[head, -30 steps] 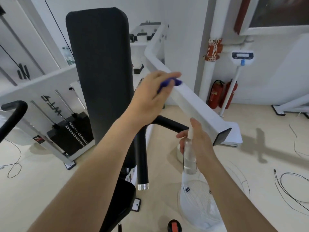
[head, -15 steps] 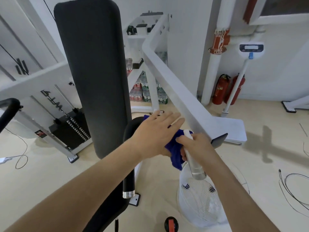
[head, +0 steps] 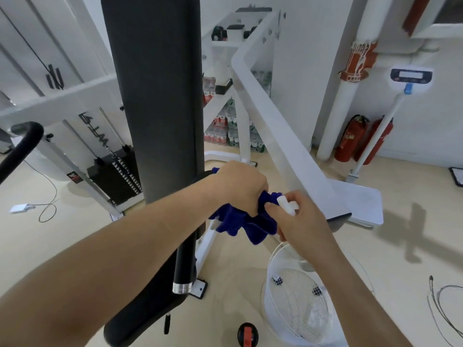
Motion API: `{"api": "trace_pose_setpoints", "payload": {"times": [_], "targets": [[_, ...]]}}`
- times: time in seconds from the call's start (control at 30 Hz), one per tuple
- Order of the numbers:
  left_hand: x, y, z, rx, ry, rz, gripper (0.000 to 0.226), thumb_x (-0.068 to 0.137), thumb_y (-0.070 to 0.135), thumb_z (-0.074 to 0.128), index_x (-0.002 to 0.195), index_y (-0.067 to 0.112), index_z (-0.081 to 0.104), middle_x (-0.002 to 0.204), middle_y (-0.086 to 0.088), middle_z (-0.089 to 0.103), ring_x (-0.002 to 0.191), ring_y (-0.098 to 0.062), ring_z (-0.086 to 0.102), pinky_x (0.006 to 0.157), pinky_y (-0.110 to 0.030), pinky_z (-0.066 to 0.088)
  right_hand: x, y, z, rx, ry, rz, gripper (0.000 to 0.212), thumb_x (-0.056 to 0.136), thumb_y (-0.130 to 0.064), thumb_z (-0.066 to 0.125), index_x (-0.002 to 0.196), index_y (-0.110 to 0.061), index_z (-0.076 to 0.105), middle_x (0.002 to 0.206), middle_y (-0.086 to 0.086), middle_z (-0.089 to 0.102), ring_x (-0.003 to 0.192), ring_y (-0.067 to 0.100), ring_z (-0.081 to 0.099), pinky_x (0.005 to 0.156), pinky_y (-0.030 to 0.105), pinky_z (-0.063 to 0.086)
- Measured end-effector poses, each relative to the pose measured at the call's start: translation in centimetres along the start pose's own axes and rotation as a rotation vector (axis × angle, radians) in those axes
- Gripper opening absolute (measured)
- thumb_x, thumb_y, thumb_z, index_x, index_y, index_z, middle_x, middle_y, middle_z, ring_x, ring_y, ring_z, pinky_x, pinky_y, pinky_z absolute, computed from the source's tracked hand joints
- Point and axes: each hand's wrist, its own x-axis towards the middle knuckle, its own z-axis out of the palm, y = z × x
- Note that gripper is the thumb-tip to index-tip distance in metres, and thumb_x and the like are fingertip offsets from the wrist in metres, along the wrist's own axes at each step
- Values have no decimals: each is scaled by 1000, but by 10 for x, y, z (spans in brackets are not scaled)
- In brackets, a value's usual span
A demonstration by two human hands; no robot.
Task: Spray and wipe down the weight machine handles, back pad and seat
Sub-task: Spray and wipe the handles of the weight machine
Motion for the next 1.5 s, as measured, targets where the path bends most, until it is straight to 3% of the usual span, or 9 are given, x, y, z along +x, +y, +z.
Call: {"api": "trace_pose_setpoints", "payload": {"times": [0.23, 0.43, 0.57, 0.77, 0.87, 1.0, 1.17, 1.3, 1.5], "targets": [[-42, -54, 1, -560, -39, -247, 22, 75, 28, 73, 92, 30, 59, 80, 8, 68, 75, -10, 65, 64, -23, 48, 1, 2, 1, 107, -6, -43, 17, 89, -43, 61, 100, -33, 53, 56, 1, 60, 48, 10, 55, 49, 19, 45], [-87, -35, 51, -1441, 414, -597, 16, 81, 10, 65, 95, 17, 64, 79, -5, 69, 71, -19, 63, 74, -36, 53, -11, -14, 32, 277, -140, -27, 31, 95, -47, 52, 92, -17, 55, 55, 7, 58, 50, 16, 56, 56, 26, 48], [-126, 1, 88, -1659, 383, -709, 19, 84, 15, 64, 102, 15, 60, 98, -15, 71, 86, -28, 68, 84, -42, 53, -24, -32, 60, 452, -253, 173, 54, 101, -51, 33, 75, -8, 53, 49, 8, 53, 44, 20, 51, 50, 26, 44], [-174, 45, 128, -1575, 218, -653, 13, 91, 17, 58, 94, 26, 49, 98, -6, 66, 87, -18, 64, 80, -31, 52, -38, -32, 92, 222, -196, 175, 54, 96, -59, 38, 88, -9, 59, 61, 10, 61, 62, 24, 59, 70, 41, 54], [-199, 39, 133, -1243, 139, -569, 8, 99, 32, 47, 94, 26, 46, 90, -1, 63, 79, -11, 60, 68, -19, 45, -52, -24, 102, 91, -207, 106, 35, 88, -52, 58, 107, -23, 61, 77, 7, 68, 72, 23, 65, 81, 46, 59], [-214, 13, 117, -834, 272, -515, 10, 101, 22, 40, 93, 23, 46, 77, 10, 53, 68, -4, 53, 57, -14, 35, -70, -18, 109, 51, -385, 117, 37, 89, -40, 67, 122, -33, 53, 103, 3, 68, 82, 19, 70, 67, 29, 59], [-204, 2, 82, -879, 653, -304, 17, 89, 12, 57, 104, 17, 50, 97, 7, 51, 88, -9, 53, 76, -17, 42, -83, -29, 120, 212, -14, 67, 8, 86, -10, 69, 93, -5, 67, 72, 8, 68, 55, 13, 60, 47, 15, 47], [-193, 2, 90, -1202, 584, -231, 37, 87, 22, 64, 120, 25, 47, 116, 9, 52, 102, -10, 55, 83, -22, 45, -76, -35, 102, 383, 313, 96, 4, 86, -8, 62, 85, -9, 66, 70, 5, 63, 63, 14, 59, 57, 22, 46], [-195, -13, 114, -1254, 339, -287, 90, 90, 30, 62, 148, 46, -5, 128, 15, 40, 108, -14, 58, 95, -35, 49, -47, -37, 67, 545, 741, 159, 13, 87, -15, 59, 79, -24, 56, 78, -4, 60, 72, 13, 60, 63, 26, 49]]}}
